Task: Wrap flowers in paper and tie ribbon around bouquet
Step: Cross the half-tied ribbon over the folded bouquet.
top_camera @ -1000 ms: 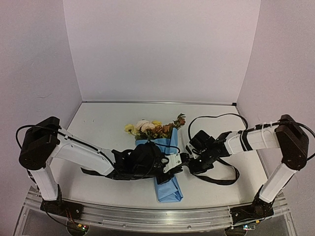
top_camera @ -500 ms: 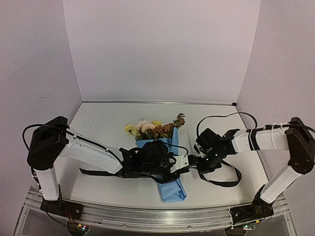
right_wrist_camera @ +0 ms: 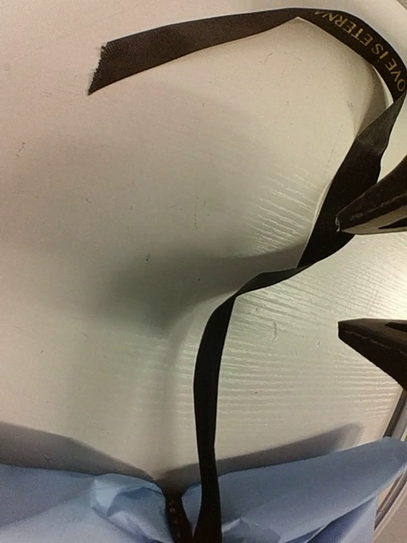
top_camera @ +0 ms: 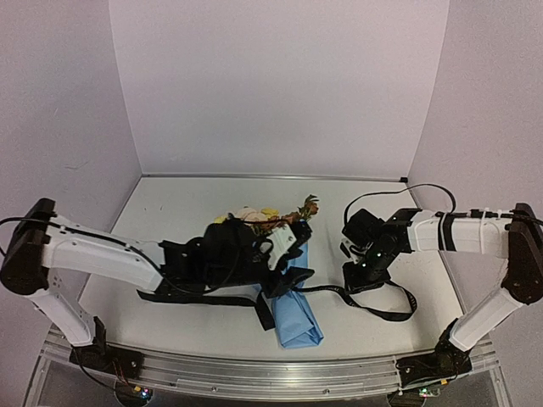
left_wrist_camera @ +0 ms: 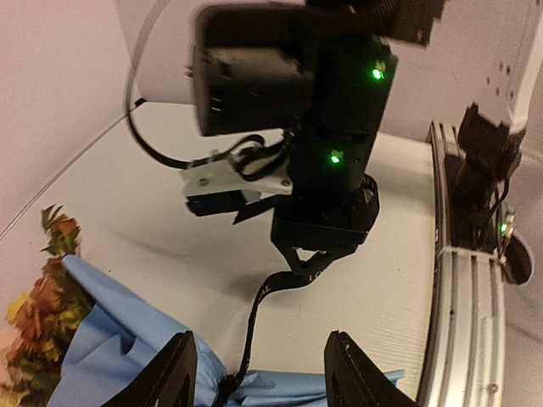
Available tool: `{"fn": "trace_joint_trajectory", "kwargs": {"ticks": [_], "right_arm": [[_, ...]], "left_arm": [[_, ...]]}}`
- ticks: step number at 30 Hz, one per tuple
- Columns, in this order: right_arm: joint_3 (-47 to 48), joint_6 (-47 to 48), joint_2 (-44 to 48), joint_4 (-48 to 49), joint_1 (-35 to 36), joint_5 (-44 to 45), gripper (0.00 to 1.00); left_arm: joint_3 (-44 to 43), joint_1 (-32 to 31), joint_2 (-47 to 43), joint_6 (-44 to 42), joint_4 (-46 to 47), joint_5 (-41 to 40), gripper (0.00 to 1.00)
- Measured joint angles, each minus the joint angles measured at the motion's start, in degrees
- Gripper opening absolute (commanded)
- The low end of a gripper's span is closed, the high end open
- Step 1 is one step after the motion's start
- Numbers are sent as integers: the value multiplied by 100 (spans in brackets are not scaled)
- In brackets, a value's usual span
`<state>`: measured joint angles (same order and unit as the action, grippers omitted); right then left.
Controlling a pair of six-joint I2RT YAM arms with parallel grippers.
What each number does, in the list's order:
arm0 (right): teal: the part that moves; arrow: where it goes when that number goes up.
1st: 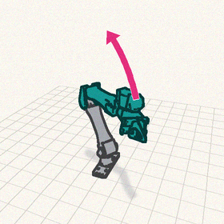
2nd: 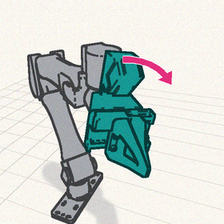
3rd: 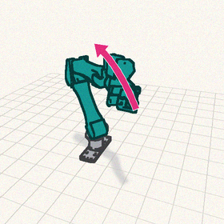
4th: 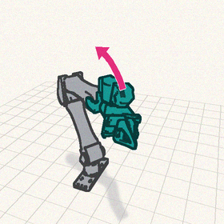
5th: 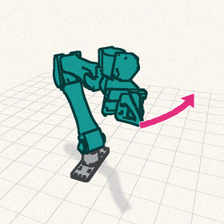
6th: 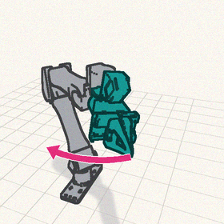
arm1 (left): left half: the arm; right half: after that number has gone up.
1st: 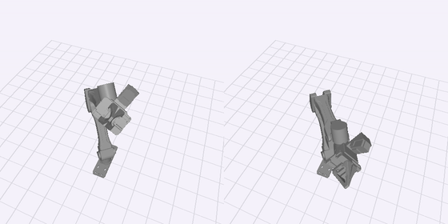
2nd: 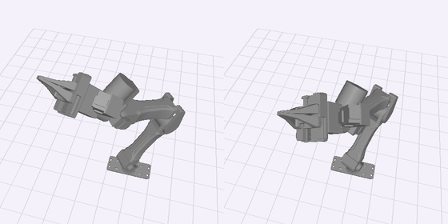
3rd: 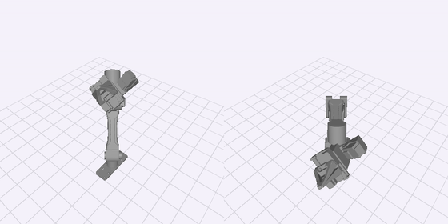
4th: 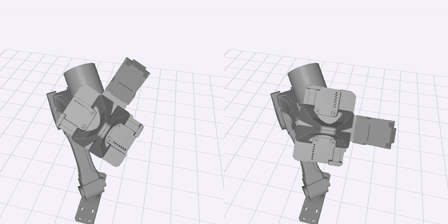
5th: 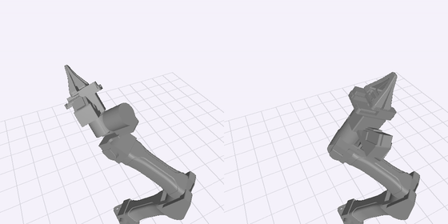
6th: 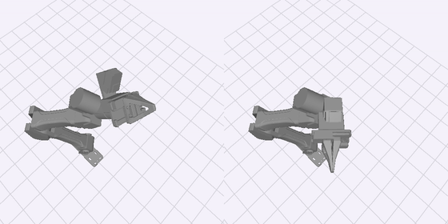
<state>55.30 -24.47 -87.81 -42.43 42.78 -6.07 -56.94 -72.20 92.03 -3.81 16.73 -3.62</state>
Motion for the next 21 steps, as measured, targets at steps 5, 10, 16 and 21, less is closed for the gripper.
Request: {"fn": "trace_joint_trajectory", "kwargs": {"ticks": [5,10,16,21], "right_arm": [[31,63,57,-209,0,-28,38],[-8,101,59,-273,0,-17,38],[-71,103,59,-291,0,38,38],[-71,100,59,-287,0,73,38]], "left_arm": [[1235,2,-1572,1579,-311,-564,52],[2258,-24,-1675,2526,-454,-490,52],[2449,-114,-843,2785,-219,-240,48],[2350,-114,-89,2799,129,-53,44]]}}
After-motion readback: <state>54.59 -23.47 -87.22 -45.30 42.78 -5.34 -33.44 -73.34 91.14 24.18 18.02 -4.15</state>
